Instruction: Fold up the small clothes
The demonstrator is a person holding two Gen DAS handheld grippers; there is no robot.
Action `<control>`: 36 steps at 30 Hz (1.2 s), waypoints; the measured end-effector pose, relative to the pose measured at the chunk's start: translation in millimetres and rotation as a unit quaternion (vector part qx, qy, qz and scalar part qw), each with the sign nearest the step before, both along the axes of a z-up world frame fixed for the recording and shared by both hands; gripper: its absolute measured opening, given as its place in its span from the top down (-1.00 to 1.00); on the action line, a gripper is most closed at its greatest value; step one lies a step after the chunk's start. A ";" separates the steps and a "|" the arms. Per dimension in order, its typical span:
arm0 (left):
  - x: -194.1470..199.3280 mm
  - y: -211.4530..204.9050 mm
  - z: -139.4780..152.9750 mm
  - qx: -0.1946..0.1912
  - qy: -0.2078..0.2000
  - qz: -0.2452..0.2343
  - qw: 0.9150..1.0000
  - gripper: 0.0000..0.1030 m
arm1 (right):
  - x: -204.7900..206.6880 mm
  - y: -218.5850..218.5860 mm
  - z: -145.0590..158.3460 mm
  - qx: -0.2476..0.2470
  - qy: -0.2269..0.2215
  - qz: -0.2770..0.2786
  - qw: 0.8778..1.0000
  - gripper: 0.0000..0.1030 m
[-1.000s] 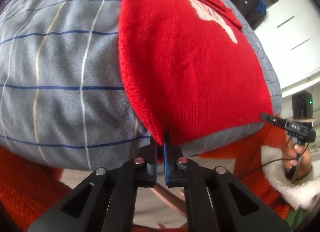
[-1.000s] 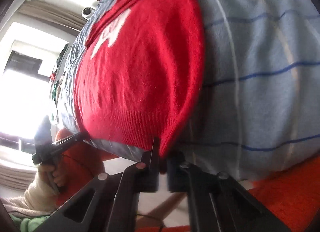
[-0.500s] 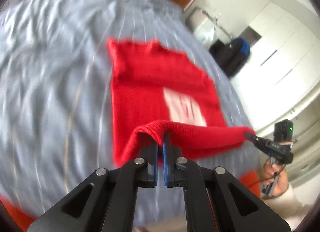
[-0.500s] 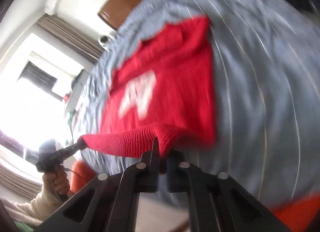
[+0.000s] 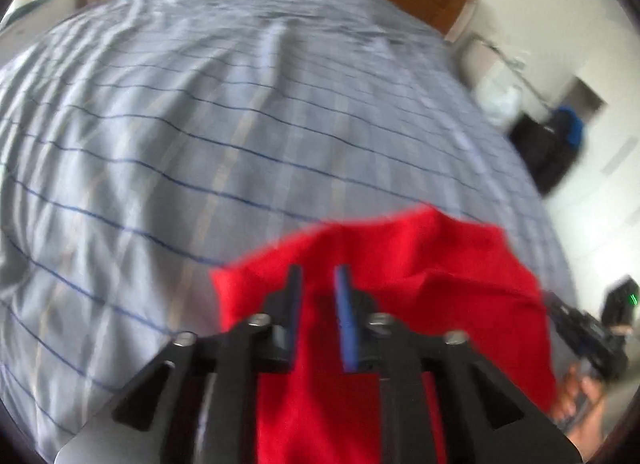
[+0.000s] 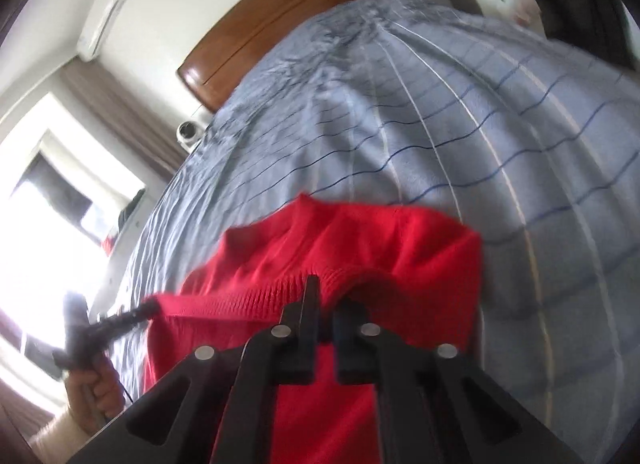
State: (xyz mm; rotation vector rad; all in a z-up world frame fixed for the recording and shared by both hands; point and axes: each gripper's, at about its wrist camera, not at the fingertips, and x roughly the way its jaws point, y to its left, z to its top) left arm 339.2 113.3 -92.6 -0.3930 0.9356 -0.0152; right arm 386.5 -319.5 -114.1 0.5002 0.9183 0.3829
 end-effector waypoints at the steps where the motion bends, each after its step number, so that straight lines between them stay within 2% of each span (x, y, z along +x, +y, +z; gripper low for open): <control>1: 1.0 9.8 -1.2 -0.006 0.002 0.015 1.000 -0.05 | 6.9 -1.9 -6.0 0.005 0.008 -0.011 1.000 0.63; 2: -1.5 23.4 1.6 -0.022 -0.006 0.039 0.999 -0.23 | 11.5 -4.9 -8.5 0.004 0.011 -0.024 1.000 0.30; 3: -6.0 30.2 4.9 -0.032 -0.015 0.051 0.998 -0.27 | 12.0 -12.3 -7.2 0.006 0.007 -0.041 0.999 0.12; 5: -17.6 40.5 15.1 -0.043 -0.038 0.054 0.997 -0.31 | 6.1 -21.1 3.5 0.016 -0.010 -0.047 0.999 0.12; 7: -32.8 33.1 25.5 -0.025 -0.051 0.007 0.998 -0.31 | -6.7 -20.2 25.6 -0.003 -0.046 -0.020 0.999 0.12; 9: -44.7 14.6 27.2 -0.007 -0.054 -0.049 0.997 -0.43 | -21.1 -9.7 41.0 -0.018 -0.069 0.030 0.997 0.12; 10: -53.1 -0.1 24.4 0.003 -0.053 -0.086 0.995 -0.57 | -30.4 -1.3 45.3 -0.022 -0.074 0.065 0.995 0.12; 11: -62.6 -13.8 18.0 0.013 -0.047 -0.119 0.992 -0.68 | -39.0 7.1 45.4 -0.022 -0.071 0.100 0.992 0.08; 13: -76.9 -38.3 -4.8 0.053 -0.022 -0.158 0.986 -0.70 | -55.8 21.8 34.0 -0.025 -0.047 0.155 0.986 0.06; 14: -78.6 -44.5 -18.1 0.080 -0.001 -0.162 0.984 -0.68 | -60.7 25.9 24.2 -0.035 -0.033 0.167 0.985 0.06; 15: -81.1 -46.5 -31.2 0.107 0.026 -0.153 0.982 -0.65 | -67.4 26.8 9.6 -0.057 -0.012 0.170 0.984 0.06; 16: -86.3 -41.8 -36.2 0.106 0.038 -0.138 0.984 -0.63 | -70.7 23.6 -2.0 -0.079 0.006 0.161 0.984 0.06; 17: -94.2 -34.5 -33.5 0.086 0.034 -0.124 0.988 -0.57 | -75.9 13.9 -12.9 -0.096 0.021 0.138 0.986 0.15; 18: -109.4 -24.9 -23.5 0.063 0.022 -0.104 0.992 -0.57 | -84.1 2.4 -13.0 -0.095 0.020 0.116 0.988 0.36; 19: -119.6 -20.5 -15.1 0.055 0.010 -0.095 0.994 -0.60 | -94.9 -6.8 -6.0 -0.097 0.010 0.095 0.991 0.36; 20: -136.9 -16.0 -4.6 0.053 -0.006 -0.085 0.995 -0.70 | -104.6 -12.6 2.7 -0.100 -0.006 0.083 0.992 0.33; 22: -170.1 -11.4 8.7 0.064 -0.036 -0.065 0.995 -0.88 | -136.2 -21.8 24.4 -0.113 -0.050 0.066 0.990 0.07; 23: -186.4 -10.2 9.9 0.072 -0.049 -0.056 0.995 -0.93 | -152.1 -23.4 33.1 -0.121 -0.068 0.058 0.989 -0.14; 24: -197.1 -10.1 8.4 0.082 -0.055 -0.048 0.994 -0.94 | -167.2 -25.3 37.6 -0.131 -0.084 0.049 0.987 -0.25; 26: -215.2 -10.1 -8.5 0.105 -0.048 -0.033 0.993 -0.94 | -189.4 -23.8 34.3 -0.145 -0.092 0.037 0.984 -0.26; 31: -209.7 -8.1 -64.5 0.146 -0.012 -0.005 0.989 -0.94 | -223.9 -13.5 -10.5 -0.185 -0.080 0.011 0.979 -0.26; 33: -216.0 -11.2 -67.5 0.161 -0.030 0.001 0.986 -0.98 | -234.8 -19.9 -28.1 -0.171 -0.079 -0.011 0.982 -0.27; 36: -214.1 -16.0 -68.1 0.177 -0.033 0.002 0.984 -0.99 | -238.1 -21.6 -29.9 -0.175 -0.093 -0.013 0.980 -0.31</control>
